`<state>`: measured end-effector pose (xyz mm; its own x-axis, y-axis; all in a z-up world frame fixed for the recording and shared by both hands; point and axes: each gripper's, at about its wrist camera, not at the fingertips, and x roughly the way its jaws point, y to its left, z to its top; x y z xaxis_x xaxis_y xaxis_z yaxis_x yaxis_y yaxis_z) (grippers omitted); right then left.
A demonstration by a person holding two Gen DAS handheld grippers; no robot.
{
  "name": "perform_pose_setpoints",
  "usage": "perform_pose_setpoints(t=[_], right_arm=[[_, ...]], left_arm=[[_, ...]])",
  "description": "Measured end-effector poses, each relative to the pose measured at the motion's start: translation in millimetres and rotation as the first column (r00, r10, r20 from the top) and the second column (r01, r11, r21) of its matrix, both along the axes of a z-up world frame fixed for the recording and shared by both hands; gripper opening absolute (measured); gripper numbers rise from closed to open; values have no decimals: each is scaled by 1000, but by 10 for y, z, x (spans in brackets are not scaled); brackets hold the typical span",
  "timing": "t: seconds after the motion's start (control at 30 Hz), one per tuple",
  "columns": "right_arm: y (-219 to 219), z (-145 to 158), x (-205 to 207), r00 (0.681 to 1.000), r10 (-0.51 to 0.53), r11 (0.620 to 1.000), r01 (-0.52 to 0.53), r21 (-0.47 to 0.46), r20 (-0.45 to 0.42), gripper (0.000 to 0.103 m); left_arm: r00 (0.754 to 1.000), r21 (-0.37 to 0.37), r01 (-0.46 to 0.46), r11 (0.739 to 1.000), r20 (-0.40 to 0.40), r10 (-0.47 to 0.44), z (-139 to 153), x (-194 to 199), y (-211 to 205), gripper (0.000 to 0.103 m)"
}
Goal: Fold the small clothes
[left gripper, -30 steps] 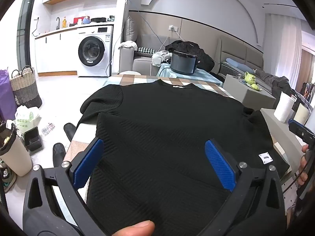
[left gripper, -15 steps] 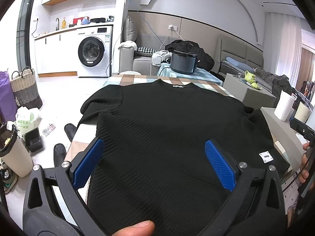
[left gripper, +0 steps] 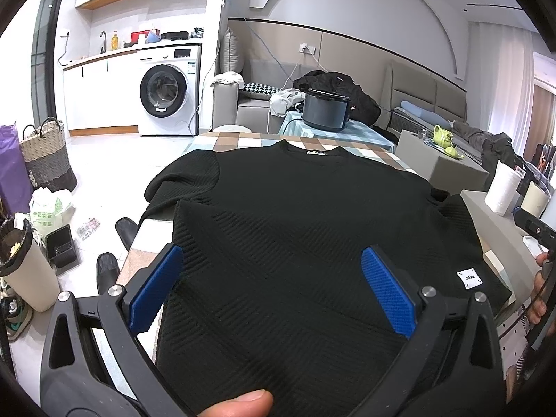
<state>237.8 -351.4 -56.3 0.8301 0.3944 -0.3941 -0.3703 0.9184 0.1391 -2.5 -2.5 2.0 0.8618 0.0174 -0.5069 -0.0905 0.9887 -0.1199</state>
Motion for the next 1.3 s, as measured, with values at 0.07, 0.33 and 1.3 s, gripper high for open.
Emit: perform_pose_setpoints(t=[0.07,0.33,1.3], right_arm=[[-9,16,-12,1000,0,1000,0,3,5,103],[2,72,-64,1000,-1,1000,0,12,16,103],[22,366,-120,1000,6,997,-7,72,8,103]], left_arm=[[1000,6,0,1000,-7,0,20,-5,-16,102],[1000,10,-12,1000,-24,12,138,-61,-22,102],[998,-41,-22,999,-68,19,252,-163,37,102]])
